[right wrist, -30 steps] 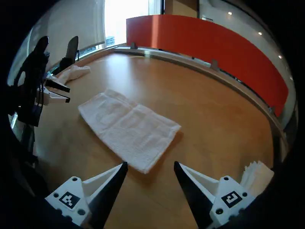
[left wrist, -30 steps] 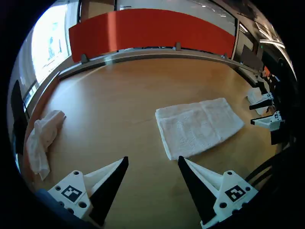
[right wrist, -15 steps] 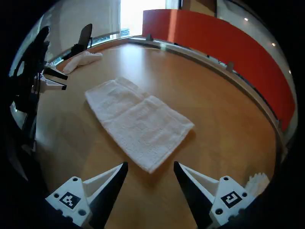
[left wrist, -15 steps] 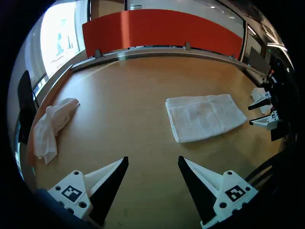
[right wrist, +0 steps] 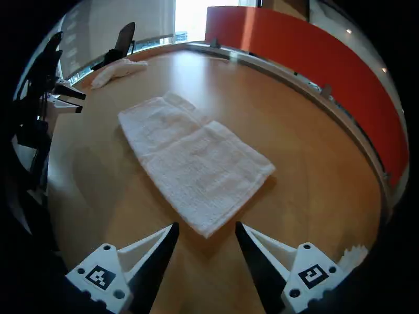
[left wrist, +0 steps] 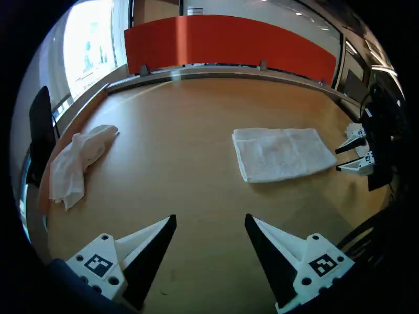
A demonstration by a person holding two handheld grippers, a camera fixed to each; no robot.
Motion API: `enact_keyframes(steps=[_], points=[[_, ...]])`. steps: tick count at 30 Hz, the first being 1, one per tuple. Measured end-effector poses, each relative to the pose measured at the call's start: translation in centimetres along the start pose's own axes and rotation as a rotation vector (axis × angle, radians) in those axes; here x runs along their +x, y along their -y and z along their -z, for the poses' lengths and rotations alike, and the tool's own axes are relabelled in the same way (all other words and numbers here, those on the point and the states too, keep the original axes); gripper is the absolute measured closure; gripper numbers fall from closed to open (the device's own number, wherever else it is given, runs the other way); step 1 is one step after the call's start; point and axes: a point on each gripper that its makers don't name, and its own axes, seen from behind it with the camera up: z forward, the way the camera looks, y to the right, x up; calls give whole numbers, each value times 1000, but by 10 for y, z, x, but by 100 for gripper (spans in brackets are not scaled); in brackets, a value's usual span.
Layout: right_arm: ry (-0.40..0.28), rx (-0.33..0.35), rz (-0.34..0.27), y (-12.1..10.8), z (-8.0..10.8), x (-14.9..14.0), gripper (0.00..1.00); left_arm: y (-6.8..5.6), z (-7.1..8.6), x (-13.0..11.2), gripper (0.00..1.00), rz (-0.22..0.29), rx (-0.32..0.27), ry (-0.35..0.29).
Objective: Fold towel
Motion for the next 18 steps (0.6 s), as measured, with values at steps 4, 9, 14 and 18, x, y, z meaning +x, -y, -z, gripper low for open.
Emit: enact_keyframes(steps=[4,9,14,18], points=[[19,9,10,0,-2,-6,35,2,7,-9,3,10,9,5],[30,21,17,0,-3,-10,55,4,15,-17,3,25,16,9],[31,35,22,1,-1,-8,62,7,21,-22,3,33,23,8],[32,42,27,1,-1,-7,77,8,23,-24,3,34,27,10]])
